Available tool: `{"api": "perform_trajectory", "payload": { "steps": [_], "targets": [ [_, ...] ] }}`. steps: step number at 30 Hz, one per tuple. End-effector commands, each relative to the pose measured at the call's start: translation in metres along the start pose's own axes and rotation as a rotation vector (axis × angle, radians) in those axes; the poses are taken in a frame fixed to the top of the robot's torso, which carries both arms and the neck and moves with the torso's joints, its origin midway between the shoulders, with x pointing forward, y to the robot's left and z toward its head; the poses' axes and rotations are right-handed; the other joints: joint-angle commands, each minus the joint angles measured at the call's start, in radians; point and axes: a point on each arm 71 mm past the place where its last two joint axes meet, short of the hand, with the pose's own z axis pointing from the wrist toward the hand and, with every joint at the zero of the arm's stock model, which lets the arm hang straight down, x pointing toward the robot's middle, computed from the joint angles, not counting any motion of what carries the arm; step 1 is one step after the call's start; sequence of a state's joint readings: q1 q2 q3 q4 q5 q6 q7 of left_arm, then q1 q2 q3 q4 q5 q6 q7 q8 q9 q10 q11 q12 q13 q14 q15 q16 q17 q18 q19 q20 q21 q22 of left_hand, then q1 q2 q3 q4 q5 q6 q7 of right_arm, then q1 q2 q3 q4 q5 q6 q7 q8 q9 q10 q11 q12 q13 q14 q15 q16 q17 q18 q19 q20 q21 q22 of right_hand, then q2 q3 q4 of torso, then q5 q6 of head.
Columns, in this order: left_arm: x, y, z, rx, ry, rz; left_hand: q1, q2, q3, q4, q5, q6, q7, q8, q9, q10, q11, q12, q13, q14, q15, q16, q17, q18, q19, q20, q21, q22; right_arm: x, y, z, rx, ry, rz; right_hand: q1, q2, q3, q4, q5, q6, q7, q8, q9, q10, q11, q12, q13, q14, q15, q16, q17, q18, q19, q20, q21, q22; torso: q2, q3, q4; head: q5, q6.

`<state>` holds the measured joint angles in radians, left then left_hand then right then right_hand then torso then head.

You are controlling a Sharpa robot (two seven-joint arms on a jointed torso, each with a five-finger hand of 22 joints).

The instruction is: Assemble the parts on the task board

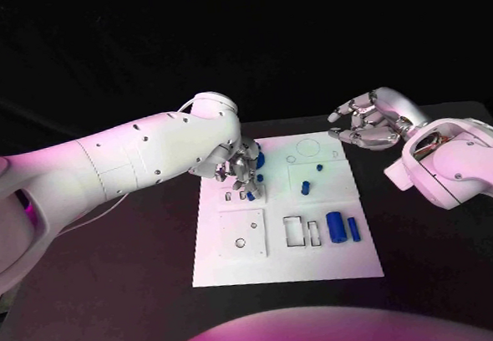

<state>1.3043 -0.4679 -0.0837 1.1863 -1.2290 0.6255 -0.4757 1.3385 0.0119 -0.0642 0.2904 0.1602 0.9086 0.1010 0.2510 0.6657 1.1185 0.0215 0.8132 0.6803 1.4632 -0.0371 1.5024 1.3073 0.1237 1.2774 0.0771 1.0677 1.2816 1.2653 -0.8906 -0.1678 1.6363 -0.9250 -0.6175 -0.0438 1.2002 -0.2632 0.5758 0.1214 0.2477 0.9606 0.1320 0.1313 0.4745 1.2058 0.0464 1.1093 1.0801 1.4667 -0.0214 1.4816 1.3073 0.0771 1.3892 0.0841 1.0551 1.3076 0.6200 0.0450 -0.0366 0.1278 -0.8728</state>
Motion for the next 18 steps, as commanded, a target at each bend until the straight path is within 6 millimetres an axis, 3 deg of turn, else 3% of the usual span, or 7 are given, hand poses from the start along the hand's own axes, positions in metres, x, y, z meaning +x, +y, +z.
{"api": "perform_trajectory", "payload": {
  "steps": [1,18],
  "targets": [
    [0.0011,-0.0022,0.0004,0.010,0.016,0.013,0.011,-0.002,-0.005,-0.001,-0.002,0.006,0.000,-0.004,-0.001,-0.006,0.002,0.002,0.000,0.066,0.005,0.006,0.155,-0.010,-0.005,0.004,-0.005,0.001,0.0008,0.0012,0.0003,-0.012,0.006,-0.005,-0.006,0.000,0.007,0.001,0.006,-0.009,-0.001,0.007,0.002,-0.005,0.001,-0.004,-0.002,0.054,-0.002,-0.006,0.082,0.019,-0.008,0.000,-0.003,0.110,-0.001,0.0004,0.0002,0.000,0.000],
    [0.0020,-0.0017,0.0036,0.000,0.009,0.023,0.036,0.010,-0.006,0.000,-0.005,0.014,-0.002,-0.010,-0.005,-0.008,0.001,0.002,-0.001,0.065,0.004,0.006,0.155,-0.010,-0.005,0.003,-0.005,0.005,0.0020,0.0017,0.0008,-0.012,0.013,-0.005,-0.006,0.000,0.008,0.001,0.007,-0.009,-0.002,0.007,0.002,-0.007,0.001,-0.006,-0.005,0.054,-0.002,-0.007,0.080,0.020,-0.009,0.000,-0.007,0.109,0.000,0.0004,-0.0002,0.002,0.000]
  ]
}}
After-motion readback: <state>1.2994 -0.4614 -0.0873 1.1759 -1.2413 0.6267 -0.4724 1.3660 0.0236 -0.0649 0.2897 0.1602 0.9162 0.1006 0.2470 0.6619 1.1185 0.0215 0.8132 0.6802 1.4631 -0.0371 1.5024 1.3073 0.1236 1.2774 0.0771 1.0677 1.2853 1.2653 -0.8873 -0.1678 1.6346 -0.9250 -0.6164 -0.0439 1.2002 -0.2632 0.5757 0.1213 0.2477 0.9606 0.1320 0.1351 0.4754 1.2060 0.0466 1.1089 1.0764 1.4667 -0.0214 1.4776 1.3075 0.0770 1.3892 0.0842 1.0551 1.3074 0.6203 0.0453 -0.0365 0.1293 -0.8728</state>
